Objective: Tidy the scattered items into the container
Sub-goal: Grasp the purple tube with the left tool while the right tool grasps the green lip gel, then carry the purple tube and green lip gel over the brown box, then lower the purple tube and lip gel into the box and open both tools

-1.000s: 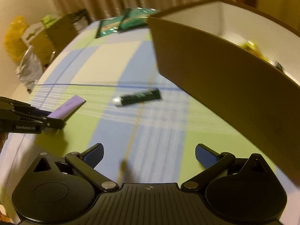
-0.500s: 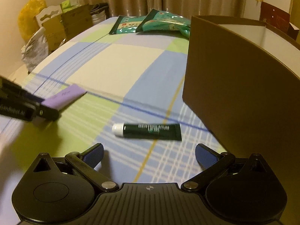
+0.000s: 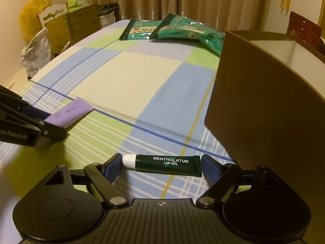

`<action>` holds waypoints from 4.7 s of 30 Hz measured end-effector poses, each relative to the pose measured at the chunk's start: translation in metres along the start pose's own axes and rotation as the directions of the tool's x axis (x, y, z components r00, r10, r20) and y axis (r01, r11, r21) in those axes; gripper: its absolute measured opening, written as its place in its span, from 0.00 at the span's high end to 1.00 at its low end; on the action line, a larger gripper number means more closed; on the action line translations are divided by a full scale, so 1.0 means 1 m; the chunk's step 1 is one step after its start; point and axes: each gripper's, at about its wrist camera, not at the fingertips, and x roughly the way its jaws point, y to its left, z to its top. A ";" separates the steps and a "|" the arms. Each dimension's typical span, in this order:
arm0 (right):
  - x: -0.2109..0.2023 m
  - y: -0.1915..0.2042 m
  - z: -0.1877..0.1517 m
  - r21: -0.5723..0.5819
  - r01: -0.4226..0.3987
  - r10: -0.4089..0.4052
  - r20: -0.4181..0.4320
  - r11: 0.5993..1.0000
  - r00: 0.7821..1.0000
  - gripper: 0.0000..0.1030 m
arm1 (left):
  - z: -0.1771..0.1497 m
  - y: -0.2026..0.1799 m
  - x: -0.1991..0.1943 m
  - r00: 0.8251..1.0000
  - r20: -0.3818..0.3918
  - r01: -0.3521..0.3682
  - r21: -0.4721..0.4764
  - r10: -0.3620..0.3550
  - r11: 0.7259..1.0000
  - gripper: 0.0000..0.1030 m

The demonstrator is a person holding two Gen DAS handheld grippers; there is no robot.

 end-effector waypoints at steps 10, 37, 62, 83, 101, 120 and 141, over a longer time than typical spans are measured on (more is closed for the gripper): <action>-0.038 0.007 -0.032 0.020 -0.008 0.008 -0.023 1.000 1.000 0.22 | -0.016 -0.016 -0.011 0.998 -0.014 0.063 0.052 -0.062 0.997 0.73; -0.157 -0.036 -0.111 0.227 0.072 -0.074 0.000 0.971 0.997 0.22 | -0.063 -0.109 -0.040 0.986 -0.077 0.163 0.196 -0.151 0.967 0.73; -0.203 -0.049 -0.107 0.205 0.059 -0.078 0.089 0.977 0.993 0.22 | -0.052 -0.135 -0.101 0.978 0.023 0.198 0.231 -0.208 0.953 0.74; -0.258 -0.078 -0.098 0.208 0.090 -0.131 0.194 0.974 0.972 0.22 | -0.023 -0.186 -0.142 0.939 0.121 0.273 0.313 -0.323 0.910 0.74; -0.254 -0.172 -0.050 0.212 0.091 -0.140 0.229 0.973 0.963 0.22 | 0.061 -0.241 -0.137 0.893 0.191 0.318 0.373 -0.408 0.872 0.74; -0.172 -0.262 -0.011 0.172 0.073 -0.084 0.058 0.982 0.995 0.22 | 0.150 -0.309 -0.052 0.908 0.043 0.367 0.398 -0.417 0.841 0.74; -0.121 -0.302 0.008 0.154 0.054 -0.040 -0.093 0.987 0.995 0.22 | 0.192 -0.337 0.031 0.944 -0.074 0.322 0.406 -0.320 0.855 0.73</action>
